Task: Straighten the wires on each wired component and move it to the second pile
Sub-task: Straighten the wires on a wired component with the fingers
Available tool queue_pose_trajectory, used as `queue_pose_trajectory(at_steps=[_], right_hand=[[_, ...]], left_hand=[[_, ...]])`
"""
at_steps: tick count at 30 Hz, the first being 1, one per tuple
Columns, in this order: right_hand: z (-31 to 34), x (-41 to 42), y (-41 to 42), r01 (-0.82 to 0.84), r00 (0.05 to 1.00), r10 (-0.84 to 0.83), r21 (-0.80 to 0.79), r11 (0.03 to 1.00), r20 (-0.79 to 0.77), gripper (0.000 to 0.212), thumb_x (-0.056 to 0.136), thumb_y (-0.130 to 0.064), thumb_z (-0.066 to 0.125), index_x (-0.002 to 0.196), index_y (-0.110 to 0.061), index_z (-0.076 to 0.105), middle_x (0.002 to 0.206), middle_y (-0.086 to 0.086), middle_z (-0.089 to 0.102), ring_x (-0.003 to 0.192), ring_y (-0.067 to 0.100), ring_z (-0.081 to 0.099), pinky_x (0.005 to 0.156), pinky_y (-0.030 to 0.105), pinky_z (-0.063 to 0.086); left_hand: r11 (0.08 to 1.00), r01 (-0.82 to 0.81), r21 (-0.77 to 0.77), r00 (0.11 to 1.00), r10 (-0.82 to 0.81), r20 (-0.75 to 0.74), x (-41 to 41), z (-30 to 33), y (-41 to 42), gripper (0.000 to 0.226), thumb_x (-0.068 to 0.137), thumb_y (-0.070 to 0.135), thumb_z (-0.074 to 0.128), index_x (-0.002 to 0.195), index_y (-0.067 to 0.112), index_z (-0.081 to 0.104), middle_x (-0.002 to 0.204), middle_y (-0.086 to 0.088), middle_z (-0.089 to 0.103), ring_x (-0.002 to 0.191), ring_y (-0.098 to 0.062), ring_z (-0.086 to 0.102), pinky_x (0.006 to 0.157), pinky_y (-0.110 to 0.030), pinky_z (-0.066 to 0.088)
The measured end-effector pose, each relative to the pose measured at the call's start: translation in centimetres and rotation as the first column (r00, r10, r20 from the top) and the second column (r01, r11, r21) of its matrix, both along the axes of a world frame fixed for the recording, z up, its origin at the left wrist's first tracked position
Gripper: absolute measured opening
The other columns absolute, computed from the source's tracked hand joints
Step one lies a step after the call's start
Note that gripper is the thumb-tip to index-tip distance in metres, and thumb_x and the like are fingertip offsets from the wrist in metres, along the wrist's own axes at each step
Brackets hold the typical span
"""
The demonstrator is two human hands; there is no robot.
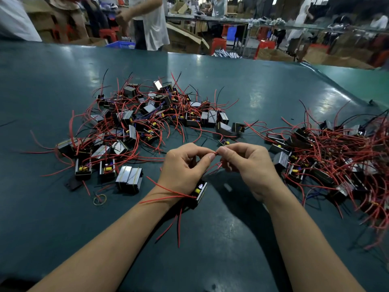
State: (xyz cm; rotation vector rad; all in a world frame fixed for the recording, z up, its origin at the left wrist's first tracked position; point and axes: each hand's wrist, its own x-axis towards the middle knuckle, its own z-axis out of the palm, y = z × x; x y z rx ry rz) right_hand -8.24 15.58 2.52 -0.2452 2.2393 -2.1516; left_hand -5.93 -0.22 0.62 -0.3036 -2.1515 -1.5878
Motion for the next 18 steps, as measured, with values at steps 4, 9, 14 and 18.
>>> queue_pose_trajectory(at_steps=[4, 9, 14, 18], right_hand=[[-0.4, -0.3, -0.3, 0.04, 0.985, -0.031, -0.049, 0.998, 0.167, 0.016, 0.082, -0.021, 0.075, 0.07, -0.011, 0.073, 0.059, 0.001, 0.061, 0.06, 0.015, 0.051, 0.051, 0.019, 0.045], [-0.5, -0.3, -0.7, 0.109, 0.989, -0.112, 0.034, 0.993, 0.097, 0.019, 0.085, -0.02, 0.074, 0.069, -0.013, 0.067, 0.057, -0.003, 0.059, 0.053, 0.009, 0.049, 0.047, 0.018, 0.04], [-0.7, 1.1, -2.2, 0.472, 0.819, -0.188, 0.448, 0.76, -0.542, 0.023, 0.088, -0.025, 0.069, 0.07, -0.015, 0.061, 0.063, -0.007, 0.06, 0.06, 0.013, 0.055, 0.059, 0.032, 0.046], [-0.3, 0.8, -1.6, 0.428, 0.765, 0.009, 0.519, 0.74, -0.644, 0.015, 0.087, -0.022, 0.072, 0.083, -0.009, 0.066, 0.078, 0.001, 0.062, 0.073, 0.022, 0.057, 0.066, 0.044, 0.049]], left_hand=[[0.993, -0.052, -0.104, 0.996, 0.043, -0.084, 0.1, -0.1, 0.0, 0.005, 0.085, 0.006, 0.072, 0.087, 0.008, 0.077, 0.078, -0.003, 0.068, 0.069, -0.02, 0.061, 0.065, -0.034, 0.048], [0.977, -0.096, -0.192, 0.988, 0.069, -0.14, 0.0, -0.1, -0.1, 0.006, 0.084, 0.006, 0.073, 0.087, 0.009, 0.078, 0.076, -0.003, 0.066, 0.071, -0.015, 0.059, 0.065, -0.026, 0.045], [0.942, -0.191, -0.275, 0.966, 0.131, -0.223, 0.0, -0.2, -0.1, 0.007, 0.084, 0.01, 0.071, 0.086, 0.009, 0.077, 0.072, -0.002, 0.063, 0.068, -0.017, 0.054, 0.063, -0.03, 0.045], [0.948, -0.214, -0.235, 0.967, 0.172, -0.189, -0.3, -0.3, -0.5, 0.005, 0.084, 0.008, 0.072, 0.084, 0.009, 0.077, 0.071, 0.001, 0.063, 0.064, -0.002, 0.049, 0.066, -0.023, 0.042]])
